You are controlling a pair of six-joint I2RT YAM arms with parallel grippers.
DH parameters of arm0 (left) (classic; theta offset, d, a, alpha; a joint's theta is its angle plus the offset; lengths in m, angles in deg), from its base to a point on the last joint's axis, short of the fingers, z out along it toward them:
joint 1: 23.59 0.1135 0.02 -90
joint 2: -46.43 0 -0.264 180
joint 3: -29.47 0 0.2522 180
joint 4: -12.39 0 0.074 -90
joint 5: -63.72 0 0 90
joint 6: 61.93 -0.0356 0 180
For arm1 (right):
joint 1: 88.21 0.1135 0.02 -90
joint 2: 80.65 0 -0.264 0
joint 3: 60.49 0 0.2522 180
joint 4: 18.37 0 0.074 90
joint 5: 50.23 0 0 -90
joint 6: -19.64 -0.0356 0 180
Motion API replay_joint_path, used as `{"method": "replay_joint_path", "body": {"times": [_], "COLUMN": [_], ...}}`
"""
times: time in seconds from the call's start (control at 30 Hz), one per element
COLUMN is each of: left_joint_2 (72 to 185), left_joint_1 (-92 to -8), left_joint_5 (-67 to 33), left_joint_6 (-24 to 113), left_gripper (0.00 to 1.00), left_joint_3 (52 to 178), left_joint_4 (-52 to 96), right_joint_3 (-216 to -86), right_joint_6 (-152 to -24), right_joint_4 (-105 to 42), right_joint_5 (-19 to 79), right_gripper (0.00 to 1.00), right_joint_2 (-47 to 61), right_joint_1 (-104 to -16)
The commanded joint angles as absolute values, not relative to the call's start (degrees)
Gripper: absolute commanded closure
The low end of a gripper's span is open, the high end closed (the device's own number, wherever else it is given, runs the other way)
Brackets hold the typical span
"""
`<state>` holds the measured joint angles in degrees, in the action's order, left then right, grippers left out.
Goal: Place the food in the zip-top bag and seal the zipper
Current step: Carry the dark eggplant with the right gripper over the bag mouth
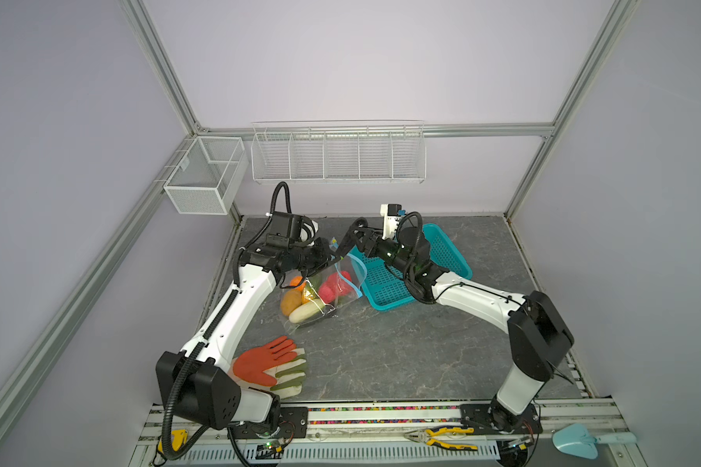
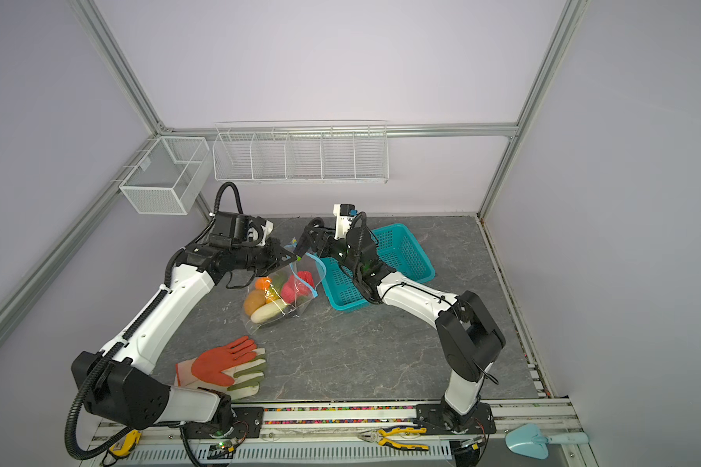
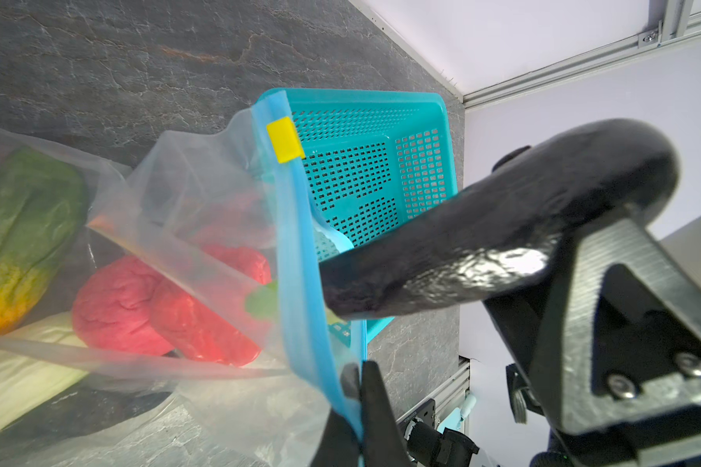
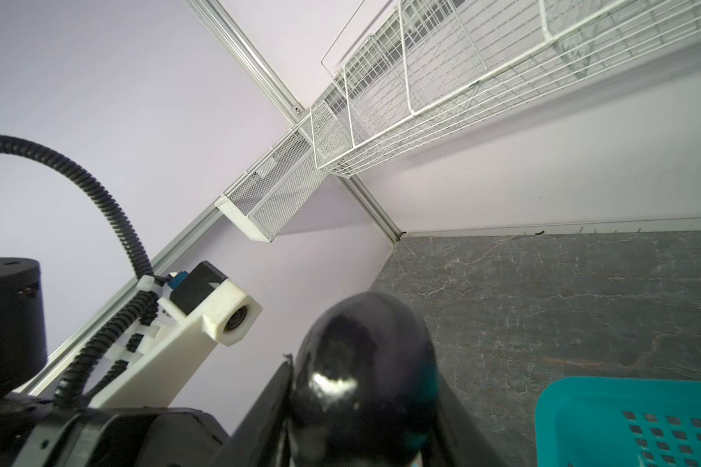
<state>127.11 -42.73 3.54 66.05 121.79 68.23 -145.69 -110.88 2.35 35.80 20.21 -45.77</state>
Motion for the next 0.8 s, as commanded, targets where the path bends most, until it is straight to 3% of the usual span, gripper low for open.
{"method": "replay_joint_path", "body": {"times": [0.0, 0.47, 0.77], "left_joint_2": [125.92, 126.15, 126.74], "left_joint_1": [-42.49, -42.51, -42.49], "left_joint_5": [3.42, 4.39, 5.09], "left_joint_6": [66.39, 66.37, 66.09], "left_gripper": [1.00, 1.00, 1.00], "left_joint_3": [124.38, 124.09, 124.21], "left_joint_4": [67.82, 66.62, 66.41], "right_joint_3": [-145.15, -144.39, -146.99], "right_joint_6": [-111.90, -118.18, -119.23], "right_joint_4": [6.45, 6.28, 3.10], "right_joint_5": [35.37, 32.78, 31.36], "right_gripper": [0.55, 0.53, 0.46], "right_joint_2": [20.99, 24.51, 26.98], "right_joint_1": [-45.09, -44.82, -43.97]}}
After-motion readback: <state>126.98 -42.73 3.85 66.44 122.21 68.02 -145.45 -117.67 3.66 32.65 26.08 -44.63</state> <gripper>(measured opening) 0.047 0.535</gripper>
